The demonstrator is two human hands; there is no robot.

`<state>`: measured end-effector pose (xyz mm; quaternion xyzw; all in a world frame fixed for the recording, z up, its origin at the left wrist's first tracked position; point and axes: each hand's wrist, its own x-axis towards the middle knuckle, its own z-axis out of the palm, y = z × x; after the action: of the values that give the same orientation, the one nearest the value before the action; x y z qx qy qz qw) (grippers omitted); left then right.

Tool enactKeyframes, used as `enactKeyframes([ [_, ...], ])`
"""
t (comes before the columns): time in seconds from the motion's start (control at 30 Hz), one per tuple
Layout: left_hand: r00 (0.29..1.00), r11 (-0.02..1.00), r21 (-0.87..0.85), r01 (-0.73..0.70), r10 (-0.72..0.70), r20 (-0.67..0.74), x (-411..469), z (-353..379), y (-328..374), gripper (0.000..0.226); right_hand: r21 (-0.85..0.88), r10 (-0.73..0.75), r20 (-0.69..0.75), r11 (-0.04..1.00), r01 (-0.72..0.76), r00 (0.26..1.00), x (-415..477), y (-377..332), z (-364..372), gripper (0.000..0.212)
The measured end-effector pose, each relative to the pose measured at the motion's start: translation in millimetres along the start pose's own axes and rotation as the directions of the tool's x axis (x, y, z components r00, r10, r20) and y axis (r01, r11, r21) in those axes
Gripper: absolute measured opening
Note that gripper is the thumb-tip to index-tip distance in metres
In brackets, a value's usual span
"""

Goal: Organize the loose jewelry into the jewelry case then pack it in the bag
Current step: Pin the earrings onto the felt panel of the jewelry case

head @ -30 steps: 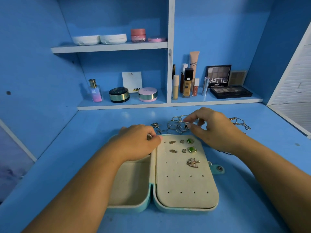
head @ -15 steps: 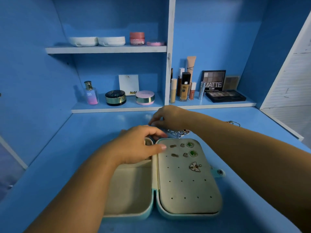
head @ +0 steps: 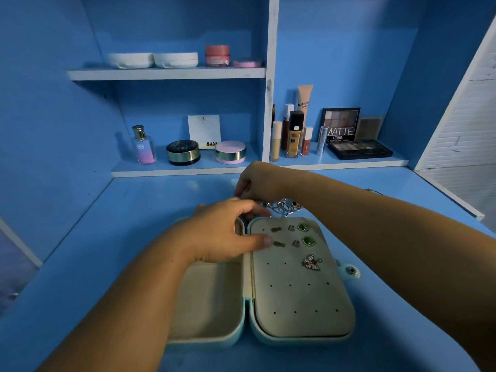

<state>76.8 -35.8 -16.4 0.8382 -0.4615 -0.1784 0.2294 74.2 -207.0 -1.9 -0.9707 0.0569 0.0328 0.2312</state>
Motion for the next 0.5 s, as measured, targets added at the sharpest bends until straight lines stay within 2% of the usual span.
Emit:
enactKeyframes([
  [0.13, 1.0, 1.0, 0.005, 0.008, -0.008, 0.002, -1.5, -1.4, 2.2, 0.05, -0.047, -0.026, 0.059, 0.998, 0.029, 0.998, 0.2, -2.0, -2.2, 0.019],
  [0.3, 1.0, 1.0, 0.028, -0.002, 0.002, -0.005, -2.8, -1.8, 2.8, 0.053, -0.183, -0.054, 0.047, 0.981, 0.062, 0.997, -8.1, -2.4, -7.8, 0.018],
  [0.4, 0.999, 1.0, 0.006, -0.02, 0.02, -0.034, -0.4, 0.9, 0.0, 0.066, -0.04, -0.081, -0.121, 0.996, 0.077, 0.989, -32.2, -0.9, -25.0, 0.014],
  [0.5, 0.986, 0.997, -0.044, -0.061, 0.053, -0.156, 2.4, 4.3, -1.4, 0.054, 0.176, -0.022, -0.276, 0.982, 0.073, 0.961, -71.8, 4.6, -37.5, 0.009],
])
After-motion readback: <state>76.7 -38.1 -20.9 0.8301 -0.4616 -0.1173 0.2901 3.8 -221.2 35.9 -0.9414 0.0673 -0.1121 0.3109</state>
